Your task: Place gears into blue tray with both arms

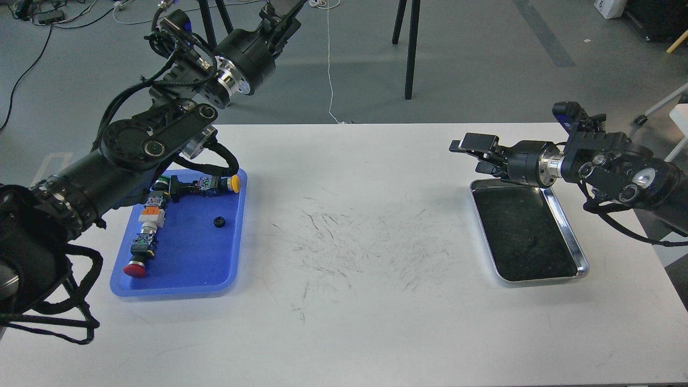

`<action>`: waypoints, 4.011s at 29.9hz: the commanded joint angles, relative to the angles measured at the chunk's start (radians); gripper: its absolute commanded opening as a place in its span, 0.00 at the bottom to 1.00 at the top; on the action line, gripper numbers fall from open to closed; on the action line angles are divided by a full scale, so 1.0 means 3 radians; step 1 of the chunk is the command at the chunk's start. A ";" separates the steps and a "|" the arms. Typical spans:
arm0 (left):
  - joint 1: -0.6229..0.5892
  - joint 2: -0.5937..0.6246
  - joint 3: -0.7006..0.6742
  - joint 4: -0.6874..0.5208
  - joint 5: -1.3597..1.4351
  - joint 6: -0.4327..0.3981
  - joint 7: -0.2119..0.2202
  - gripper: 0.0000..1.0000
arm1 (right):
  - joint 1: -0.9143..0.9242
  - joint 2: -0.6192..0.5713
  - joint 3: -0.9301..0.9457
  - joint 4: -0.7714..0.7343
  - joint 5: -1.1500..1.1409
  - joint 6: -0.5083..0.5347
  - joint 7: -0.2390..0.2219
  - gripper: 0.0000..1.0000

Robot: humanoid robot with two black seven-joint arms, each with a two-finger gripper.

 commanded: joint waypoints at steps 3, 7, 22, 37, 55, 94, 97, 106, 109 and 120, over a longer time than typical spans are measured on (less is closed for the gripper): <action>0.0002 -0.0069 -0.0003 0.0038 0.0000 -0.0004 0.0000 1.00 | 0.0267 -0.0369 0.0063 0.0034 -0.0126 0.0008 0.0000 0.98; 0.0007 -0.0156 -0.0003 0.0109 0.0000 0.0001 0.0000 1.00 | 0.0278 -0.0518 0.0125 0.0288 -0.0136 0.0023 0.0000 0.98; 0.0145 -0.0330 0.0038 0.0165 0.0021 0.0124 0.0000 1.00 | 0.0421 -0.1111 -0.0110 0.1200 -0.1210 -0.0059 0.0000 0.98; 0.0354 -0.0437 0.0048 0.0170 0.0031 0.0200 0.0000 1.00 | -0.0136 -0.1475 -0.0305 0.1609 -0.1169 -0.0504 0.0000 0.98; 0.0400 -0.0529 0.0059 0.0288 0.0041 0.0246 0.0000 1.00 | -0.0704 -0.1423 0.0125 0.1558 -0.1164 -0.0841 0.0000 0.83; 0.0431 -0.0514 0.0064 0.0288 0.0046 0.0246 0.0000 1.00 | -0.0806 -0.1071 0.0140 0.0985 -0.1093 -0.0795 0.0000 0.54; 0.0426 -0.0509 0.0064 0.0288 0.0046 0.0246 0.0000 1.00 | -0.0806 -0.1055 0.0135 0.0985 -0.1093 -0.0790 0.0000 0.51; 0.0426 -0.0519 0.0064 0.0288 0.0046 0.0246 0.0000 1.00 | -0.0796 -0.1014 0.0110 0.1021 -0.1087 -0.0775 0.0000 0.41; 0.0431 -0.0524 0.0064 0.0288 0.0046 0.0246 0.0000 1.00 | -0.0786 -0.1019 0.0105 0.1041 -0.1087 -0.0775 0.0000 0.40; 0.0416 -0.0529 0.0059 0.0288 0.0046 0.0246 0.0000 1.00 | -0.0755 -0.1060 0.0074 0.1051 -0.1103 -0.0698 0.0000 0.13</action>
